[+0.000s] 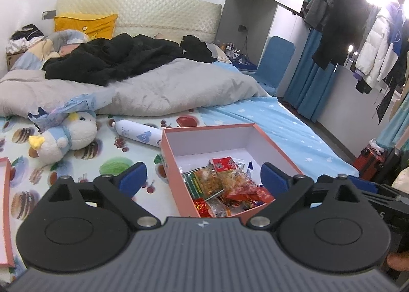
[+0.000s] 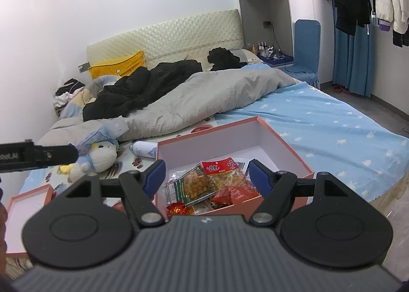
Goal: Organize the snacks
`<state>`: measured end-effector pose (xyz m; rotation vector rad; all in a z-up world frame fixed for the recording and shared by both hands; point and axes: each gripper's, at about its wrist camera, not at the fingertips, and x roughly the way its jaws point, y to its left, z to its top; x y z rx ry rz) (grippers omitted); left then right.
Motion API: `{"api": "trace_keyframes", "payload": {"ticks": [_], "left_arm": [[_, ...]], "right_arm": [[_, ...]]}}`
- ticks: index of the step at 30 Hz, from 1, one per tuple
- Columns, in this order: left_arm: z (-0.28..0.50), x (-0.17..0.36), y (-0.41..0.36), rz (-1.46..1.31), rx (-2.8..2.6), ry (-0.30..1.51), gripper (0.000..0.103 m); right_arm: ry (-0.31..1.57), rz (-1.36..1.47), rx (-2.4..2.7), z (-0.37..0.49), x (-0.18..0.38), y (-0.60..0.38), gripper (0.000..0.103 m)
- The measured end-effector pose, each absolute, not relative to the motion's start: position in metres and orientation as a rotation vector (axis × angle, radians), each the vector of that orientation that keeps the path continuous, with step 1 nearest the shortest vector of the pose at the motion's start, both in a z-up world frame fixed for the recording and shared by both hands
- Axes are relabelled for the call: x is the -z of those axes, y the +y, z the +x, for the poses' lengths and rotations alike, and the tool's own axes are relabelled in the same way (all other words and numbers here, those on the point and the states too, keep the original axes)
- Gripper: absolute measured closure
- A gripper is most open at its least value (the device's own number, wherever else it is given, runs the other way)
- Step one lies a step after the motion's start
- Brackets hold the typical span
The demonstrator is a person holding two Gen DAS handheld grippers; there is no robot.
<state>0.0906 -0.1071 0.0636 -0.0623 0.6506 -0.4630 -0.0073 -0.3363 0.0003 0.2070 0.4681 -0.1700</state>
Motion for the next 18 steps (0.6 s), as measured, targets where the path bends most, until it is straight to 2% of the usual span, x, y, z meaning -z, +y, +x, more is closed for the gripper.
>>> {"api": "trace_keyframes", "payload": {"ticks": [2,3,18], "left_arm": [[0.091,-0.0645,-0.1078,-0.05,0.456,0.647,0.002],[0.0916,-0.0648,-0.1079,-0.047,0.454,0.647,0.002],[0.0917,-0.0675,-0.1132,-0.018,0.437,0.649,0.0]], "right_arm": [[0.465,0.214,0.169,-0.0075,0.0007,-0.3387,0.001],[0.463,0.219,0.17,-0.0073,0.001,-0.3397,0.0],[0.456,0.238,0.188,-0.0104,0.0017,-0.3419,0.0]]}}
